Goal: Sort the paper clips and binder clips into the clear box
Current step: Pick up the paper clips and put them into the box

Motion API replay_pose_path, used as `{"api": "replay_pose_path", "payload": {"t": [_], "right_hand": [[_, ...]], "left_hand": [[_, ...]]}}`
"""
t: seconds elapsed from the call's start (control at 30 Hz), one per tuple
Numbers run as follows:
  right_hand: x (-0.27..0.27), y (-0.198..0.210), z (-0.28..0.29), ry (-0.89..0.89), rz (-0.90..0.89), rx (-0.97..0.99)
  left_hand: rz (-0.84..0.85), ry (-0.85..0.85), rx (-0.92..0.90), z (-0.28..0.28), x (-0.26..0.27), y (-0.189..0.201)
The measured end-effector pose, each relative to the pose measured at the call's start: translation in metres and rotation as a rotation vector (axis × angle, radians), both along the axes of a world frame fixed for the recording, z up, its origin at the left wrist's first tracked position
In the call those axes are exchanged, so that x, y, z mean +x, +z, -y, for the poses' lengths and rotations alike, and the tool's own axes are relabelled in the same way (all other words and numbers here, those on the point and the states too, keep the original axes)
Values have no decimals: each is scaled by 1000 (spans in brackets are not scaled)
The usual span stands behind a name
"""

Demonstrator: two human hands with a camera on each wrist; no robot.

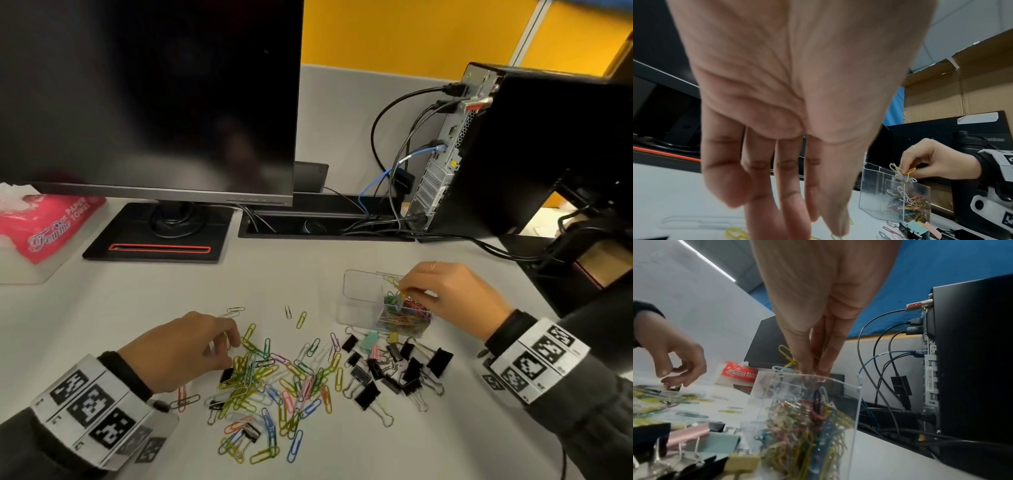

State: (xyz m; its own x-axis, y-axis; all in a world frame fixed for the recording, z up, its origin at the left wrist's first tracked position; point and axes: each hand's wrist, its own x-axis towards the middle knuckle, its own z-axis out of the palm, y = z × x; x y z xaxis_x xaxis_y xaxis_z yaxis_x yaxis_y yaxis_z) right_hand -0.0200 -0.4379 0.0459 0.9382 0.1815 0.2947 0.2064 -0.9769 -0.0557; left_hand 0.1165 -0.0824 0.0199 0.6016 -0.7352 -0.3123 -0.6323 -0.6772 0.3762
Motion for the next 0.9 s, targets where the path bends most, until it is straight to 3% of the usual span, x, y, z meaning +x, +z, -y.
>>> {"api": "replay_pose_path", "payload": {"t": [0.23,0.4,0.6,0.77,0.9], "right_hand": [[-3,5,7,-204,-320,-71],[-1,19,10,-273,-251,49],[2,25,10,-254,-3,229],[2,15,4,-347,-230,33],[0,17,-2,-336,-183,11]], "left_hand": [[-28,-1,13,0,0,-1],[-32,3,13,0,1,-1],[-30,3,13,-1,0,0],[-30,5,13,1,-1,3],[-21,17,-8,0,-1,4]]}}
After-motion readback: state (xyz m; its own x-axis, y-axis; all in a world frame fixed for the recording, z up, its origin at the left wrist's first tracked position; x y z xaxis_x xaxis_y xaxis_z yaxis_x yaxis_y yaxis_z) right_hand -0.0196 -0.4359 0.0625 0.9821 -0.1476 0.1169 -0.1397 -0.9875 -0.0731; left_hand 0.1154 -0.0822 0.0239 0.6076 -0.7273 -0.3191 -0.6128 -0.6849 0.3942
